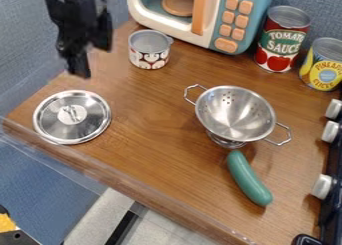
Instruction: Move a can to the right side of the table
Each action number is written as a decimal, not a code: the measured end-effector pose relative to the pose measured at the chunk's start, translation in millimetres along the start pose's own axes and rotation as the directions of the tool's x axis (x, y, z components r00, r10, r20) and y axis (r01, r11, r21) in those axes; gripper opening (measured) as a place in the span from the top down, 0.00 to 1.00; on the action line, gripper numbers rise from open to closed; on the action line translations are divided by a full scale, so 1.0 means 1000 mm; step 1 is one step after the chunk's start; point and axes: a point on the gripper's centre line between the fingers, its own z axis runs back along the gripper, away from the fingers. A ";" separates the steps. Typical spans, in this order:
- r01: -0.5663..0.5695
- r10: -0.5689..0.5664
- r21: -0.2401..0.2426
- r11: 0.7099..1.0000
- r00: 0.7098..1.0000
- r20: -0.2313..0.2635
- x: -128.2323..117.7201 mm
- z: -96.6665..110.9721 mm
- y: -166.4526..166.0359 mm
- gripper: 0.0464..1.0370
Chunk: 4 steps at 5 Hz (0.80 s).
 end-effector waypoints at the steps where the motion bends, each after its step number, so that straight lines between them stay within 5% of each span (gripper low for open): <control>1: -0.241 0.241 -0.025 0.970 0.970 -0.003 0.017 0.003 -0.024 0.04; 3: -0.411 0.412 -0.030 0.911 0.910 0.042 0.031 -0.009 -0.073 0.04; 4: -0.409 0.409 -0.009 0.912 0.910 0.071 0.028 -0.028 -0.086 0.04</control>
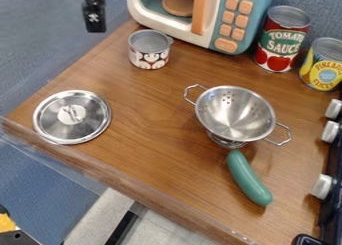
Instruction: Move a can to the right side of the table
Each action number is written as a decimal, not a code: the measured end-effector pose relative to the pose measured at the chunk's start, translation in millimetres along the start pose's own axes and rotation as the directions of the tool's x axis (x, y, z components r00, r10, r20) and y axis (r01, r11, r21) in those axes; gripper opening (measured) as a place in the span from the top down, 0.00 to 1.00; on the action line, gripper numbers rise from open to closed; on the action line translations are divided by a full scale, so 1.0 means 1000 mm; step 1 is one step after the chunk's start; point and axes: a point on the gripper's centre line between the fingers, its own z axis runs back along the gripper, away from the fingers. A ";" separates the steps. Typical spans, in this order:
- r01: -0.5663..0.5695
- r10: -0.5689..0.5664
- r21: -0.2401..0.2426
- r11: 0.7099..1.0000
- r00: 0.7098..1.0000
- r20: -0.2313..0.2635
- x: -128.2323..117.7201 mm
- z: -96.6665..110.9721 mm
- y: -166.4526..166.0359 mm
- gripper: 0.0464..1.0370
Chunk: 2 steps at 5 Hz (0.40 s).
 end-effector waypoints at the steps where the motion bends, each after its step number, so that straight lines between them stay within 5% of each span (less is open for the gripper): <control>1: 0.045 -0.045 0.035 0.998 0.999 0.012 -0.016 -0.017 -0.003 0.04; 2: 0.122 -0.123 0.078 0.990 0.992 0.019 -0.034 -0.031 0.001 0.04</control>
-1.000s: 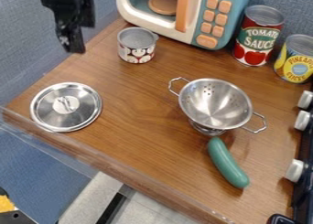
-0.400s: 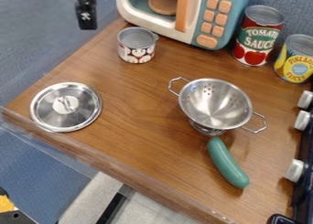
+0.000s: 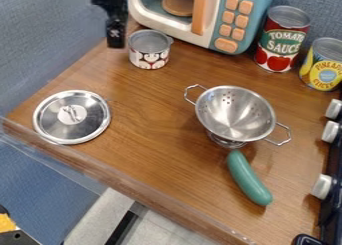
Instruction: Move a can to the right side of the table
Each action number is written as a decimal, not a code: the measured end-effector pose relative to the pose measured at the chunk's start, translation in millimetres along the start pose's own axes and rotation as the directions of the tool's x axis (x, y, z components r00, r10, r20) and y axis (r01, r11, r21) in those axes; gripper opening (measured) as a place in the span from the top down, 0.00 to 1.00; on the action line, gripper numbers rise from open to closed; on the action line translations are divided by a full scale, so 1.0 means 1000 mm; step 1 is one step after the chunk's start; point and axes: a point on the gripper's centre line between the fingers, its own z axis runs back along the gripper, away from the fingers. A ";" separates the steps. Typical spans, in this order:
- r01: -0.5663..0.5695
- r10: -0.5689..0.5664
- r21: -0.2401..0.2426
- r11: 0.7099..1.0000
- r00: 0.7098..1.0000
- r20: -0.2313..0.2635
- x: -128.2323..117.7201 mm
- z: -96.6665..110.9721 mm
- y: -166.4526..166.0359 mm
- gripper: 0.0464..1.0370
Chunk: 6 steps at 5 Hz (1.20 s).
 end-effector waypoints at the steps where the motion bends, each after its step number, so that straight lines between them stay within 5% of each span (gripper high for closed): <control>1: 0.084 -0.084 0.008 0.996 0.996 0.029 -0.011 -0.006 0.002 0.04; 3: 0.230 -0.230 0.000 0.973 0.973 0.039 -0.025 -0.008 0.004 0.04; 6: 0.372 -0.372 0.039 0.927 0.928 -0.015 -0.056 -0.011 0.036 0.04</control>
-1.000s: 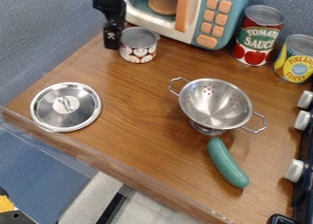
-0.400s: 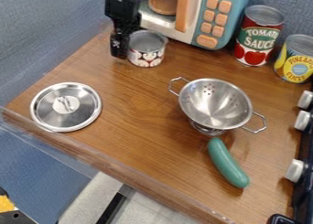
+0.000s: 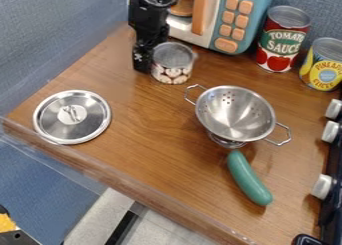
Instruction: Move a can to the right side of the table
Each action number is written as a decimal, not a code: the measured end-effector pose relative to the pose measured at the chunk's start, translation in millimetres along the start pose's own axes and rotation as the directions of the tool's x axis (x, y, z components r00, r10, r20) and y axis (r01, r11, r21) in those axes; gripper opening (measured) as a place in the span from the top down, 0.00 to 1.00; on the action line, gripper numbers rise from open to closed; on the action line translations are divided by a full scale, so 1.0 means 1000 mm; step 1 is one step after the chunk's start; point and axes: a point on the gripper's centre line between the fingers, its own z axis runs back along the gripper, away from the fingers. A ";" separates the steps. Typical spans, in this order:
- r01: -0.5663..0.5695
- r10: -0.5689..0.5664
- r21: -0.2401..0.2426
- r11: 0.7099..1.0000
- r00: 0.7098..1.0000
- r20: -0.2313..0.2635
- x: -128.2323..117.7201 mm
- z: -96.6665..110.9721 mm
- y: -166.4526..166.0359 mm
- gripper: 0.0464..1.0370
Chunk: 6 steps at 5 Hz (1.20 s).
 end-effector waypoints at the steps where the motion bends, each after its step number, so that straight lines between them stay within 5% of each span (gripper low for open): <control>1: 0.001 -0.001 0.003 1.000 0.999 -0.043 -0.022 0.001 0.002 0.04; 4: 0.004 -0.006 -0.013 1.000 0.978 -0.210 -0.103 0.024 0.001 0.04; 6: 0.078 -0.083 -0.032 0.996 0.965 -0.248 -0.129 0.033 -0.005 0.04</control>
